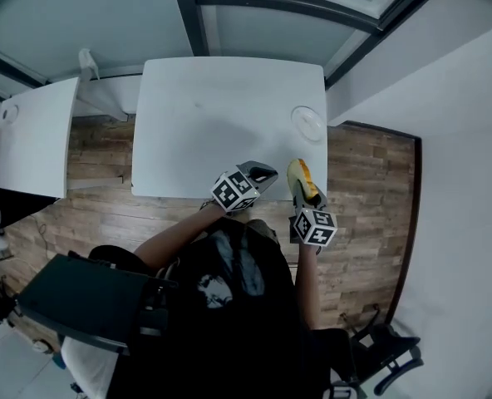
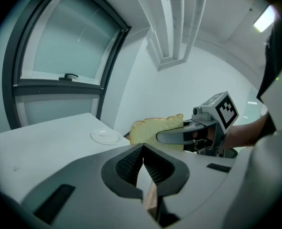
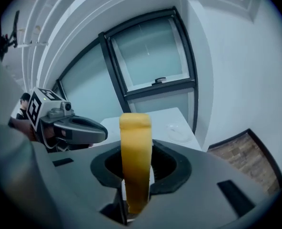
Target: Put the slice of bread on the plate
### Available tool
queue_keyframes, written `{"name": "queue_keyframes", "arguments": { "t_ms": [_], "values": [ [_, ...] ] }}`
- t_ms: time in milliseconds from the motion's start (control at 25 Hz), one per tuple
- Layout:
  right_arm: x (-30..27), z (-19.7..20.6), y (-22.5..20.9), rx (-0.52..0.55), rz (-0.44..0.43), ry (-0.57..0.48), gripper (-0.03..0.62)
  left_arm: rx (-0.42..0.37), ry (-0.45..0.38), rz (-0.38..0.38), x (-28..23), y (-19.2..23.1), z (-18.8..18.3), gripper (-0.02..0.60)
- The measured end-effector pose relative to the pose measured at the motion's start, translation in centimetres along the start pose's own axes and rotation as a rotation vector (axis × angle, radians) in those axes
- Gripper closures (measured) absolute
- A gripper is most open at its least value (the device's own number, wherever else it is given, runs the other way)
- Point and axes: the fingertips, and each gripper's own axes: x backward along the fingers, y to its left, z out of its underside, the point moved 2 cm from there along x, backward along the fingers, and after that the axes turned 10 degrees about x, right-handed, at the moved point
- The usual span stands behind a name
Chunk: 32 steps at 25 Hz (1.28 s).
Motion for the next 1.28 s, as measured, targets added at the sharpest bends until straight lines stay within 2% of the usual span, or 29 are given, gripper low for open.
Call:
{"name": "queue_keyframes", "arguments": {
  "t_ms": [160,280,360,560,720,920,1040,1120,1200,1280],
  "values": [
    [-4.7,-1.4,-2.6,0.122,0.041,0.05,0.505,0.04,0.012,0.0,-2.5,3.8,-1.1,0.577],
    [-7.3,-1.3,-4.7,0.236,0.04,0.102,0.505,0.082,0.003,-0.006,-4.4,4.9,-1.9,0.577],
    [-9.3,-1.2,-6.6,0.28,0.031,0.135,0.505,0.096,-0.008,-0.009,-5.7,5.4,-3.0,0.577],
    [-13.3,-1.3,-10.4,0.323,-0.032,0.186,0.505,0.149,0.009,-0.084,-9.2,7.8,-3.9,0.577],
    [-16.0,-2.0,-12.4,0.439,-0.054,0.218,0.505,0.17,0.031,-0.123,-11.5,9.7,-4.1,0.577],
    [-19.8,-2.5,-15.3,0.683,-0.015,0.251,0.505,0.177,0.034,-0.163,-12.6,11.0,-5.1,0.577],
    [-22.2,-3.2,-17.0,0.89,0.079,0.267,0.505,0.198,0.02,-0.193,-12.6,11.5,-5.2,0.577],
    [-23.7,-2.3,-17.3,1.045,0.099,0.305,0.505,0.219,0.014,-0.212,-12.3,11.8,-5.0,0.577],
    [-24.6,-0.5,-16.7,1.143,0.04,0.364,0.505,0.236,0.013,-0.222,-12.0,11.7,-4.6,0.577],
    [-24.8,1.1,-15.9,1.126,-0.076,0.399,0.44,0.249,0.012,-0.227,-11.7,11.5,-4.2,0.577]
  ]
}}
